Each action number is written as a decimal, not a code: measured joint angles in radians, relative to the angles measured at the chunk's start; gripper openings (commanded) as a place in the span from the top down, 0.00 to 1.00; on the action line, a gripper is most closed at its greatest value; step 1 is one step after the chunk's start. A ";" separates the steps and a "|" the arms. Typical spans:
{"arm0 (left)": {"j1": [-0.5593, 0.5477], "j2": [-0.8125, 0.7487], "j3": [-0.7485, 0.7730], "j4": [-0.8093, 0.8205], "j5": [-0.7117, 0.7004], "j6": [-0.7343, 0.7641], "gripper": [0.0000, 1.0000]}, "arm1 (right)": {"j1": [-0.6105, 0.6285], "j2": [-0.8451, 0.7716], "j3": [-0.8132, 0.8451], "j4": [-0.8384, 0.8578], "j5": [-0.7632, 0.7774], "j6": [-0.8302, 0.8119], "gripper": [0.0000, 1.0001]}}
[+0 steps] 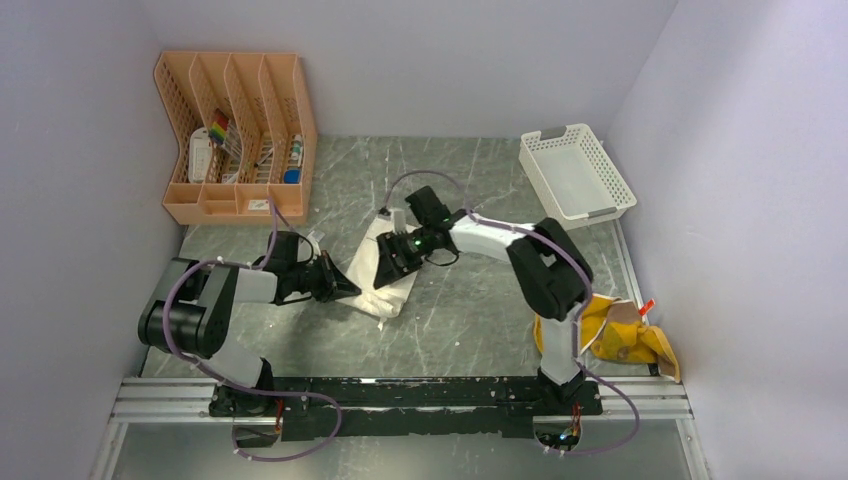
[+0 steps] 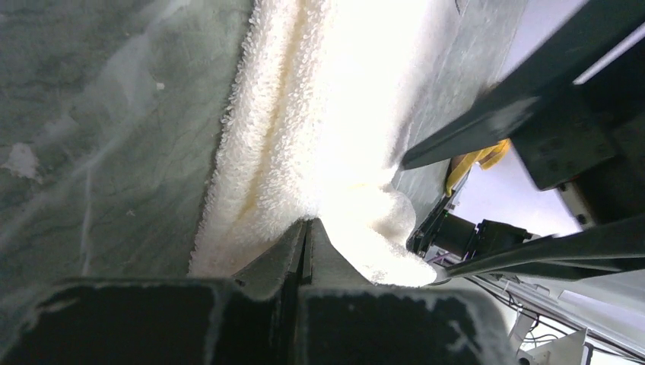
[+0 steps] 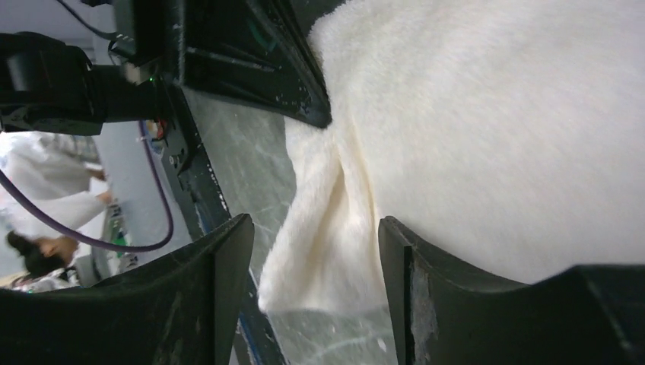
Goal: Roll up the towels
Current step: Roll the towel at the center of the board.
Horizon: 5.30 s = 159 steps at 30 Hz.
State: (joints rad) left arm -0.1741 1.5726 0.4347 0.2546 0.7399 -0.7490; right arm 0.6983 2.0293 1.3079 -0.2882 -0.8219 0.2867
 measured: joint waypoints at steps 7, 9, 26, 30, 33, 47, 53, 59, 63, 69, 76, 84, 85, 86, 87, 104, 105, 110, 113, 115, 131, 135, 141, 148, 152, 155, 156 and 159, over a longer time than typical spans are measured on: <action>0.000 0.013 0.000 0.020 0.006 0.000 0.93 | -0.058 -0.315 -0.323 0.268 0.099 0.008 0.30; 0.000 0.015 0.000 0.023 0.008 0.000 0.93 | -0.051 -0.397 -0.438 0.371 0.121 0.001 0.25; 0.000 0.027 0.000 0.035 0.016 0.001 0.93 | 0.116 -0.602 -0.926 1.145 0.281 -0.315 0.00; 0.000 0.035 0.000 0.043 0.023 0.001 0.93 | 0.164 -0.578 -0.934 1.212 0.288 -0.409 0.00; 0.000 0.045 0.000 0.055 0.031 0.000 0.93 | 0.188 -0.537 -0.934 1.237 0.293 -0.457 0.00; 0.000 0.054 0.007 0.055 0.038 0.001 0.93 | 0.209 -0.410 -0.720 0.997 0.366 -0.512 0.16; 0.000 0.054 0.008 0.054 0.038 0.001 0.93 | 0.209 -0.411 -0.722 0.865 0.371 -0.500 0.17; 0.000 0.054 0.008 0.054 0.038 0.002 0.93 | 0.212 -0.417 -0.751 0.778 0.379 -0.492 0.19; 0.000 0.054 0.008 0.054 0.038 0.005 0.93 | 0.213 -0.414 -0.751 0.750 0.389 -0.490 0.23; 0.000 0.054 0.008 0.053 0.037 0.005 0.93 | 0.212 -0.389 -0.737 0.747 0.393 -0.491 0.36; 0.000 0.054 0.011 0.043 0.037 0.009 0.93 | 0.212 -0.372 -0.729 0.765 0.401 -0.498 0.59; 0.000 0.055 0.015 0.036 0.037 0.012 0.93 | 0.211 -0.364 -0.727 0.774 0.389 -0.506 1.00; 0.000 0.055 0.015 0.036 0.037 0.013 0.93 | 0.211 -0.364 -0.726 0.772 0.383 -0.509 1.00; 0.000 0.055 0.015 0.035 0.037 0.013 0.93 | 0.211 -0.364 -0.725 0.770 0.377 -0.509 1.00; 0.000 0.055 0.015 0.034 0.037 0.013 0.93 | 0.209 -0.364 -0.723 0.767 0.368 -0.508 1.00; 0.011 0.047 0.032 -0.016 0.027 0.029 0.93 | 0.134 -0.650 -0.753 0.667 0.355 -0.439 0.00; 0.011 0.047 0.034 -0.021 0.027 0.032 0.93 | 0.134 -0.654 -0.746 0.681 0.371 -0.435 0.00; 0.012 0.047 0.042 -0.038 0.026 0.043 0.93 | 0.134 -0.576 -0.640 0.713 0.397 -0.356 0.00; 0.012 0.046 0.043 -0.041 0.026 0.043 0.93 | 0.150 -0.480 -0.538 0.729 0.412 -0.310 0.00; 0.013 0.044 0.043 -0.043 0.025 0.043 0.93 | 0.171 -0.439 -0.512 0.744 0.435 -0.294 0.12; 0.022 0.034 0.050 -0.079 0.018 0.057 0.93 | 0.241 -0.328 -0.542 0.655 0.480 -0.214 0.22; 0.022 0.034 0.053 -0.085 0.018 0.060 0.93 | 0.241 -0.338 -0.568 0.628 0.475 -0.211 0.34; 0.022 0.035 0.065 -0.110 0.012 0.065 0.93 | 0.241 -0.338 -0.575 0.610 0.452 -0.198 0.46; 0.022 0.039 0.075 -0.127 0.010 0.072 0.93 | 0.240 -0.362 -0.592 0.608 0.433 -0.176 0.46; 0.023 0.042 0.077 -0.129 0.011 0.072 0.93 | 0.233 -0.370 -0.593 0.597 0.412 -0.163 0.47; 0.023 0.042 0.079 -0.133 0.011 0.073 0.93 | 0.219 -0.373 -0.595 0.593 0.387 -0.146 0.59; 0.023 0.041 0.080 -0.136 0.011 0.076 0.93 | 0.211 -0.374 -0.596 0.593 0.375 -0.142 0.63; 0.023 0.041 0.085 -0.146 0.008 0.080 0.93 | 0.166 -0.374 -0.597 0.593 0.314 -0.107 0.70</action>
State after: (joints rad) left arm -0.1516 1.6138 0.5194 0.1085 0.7479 -0.6689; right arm 0.8646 1.6554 0.7105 0.3050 -0.5083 0.1795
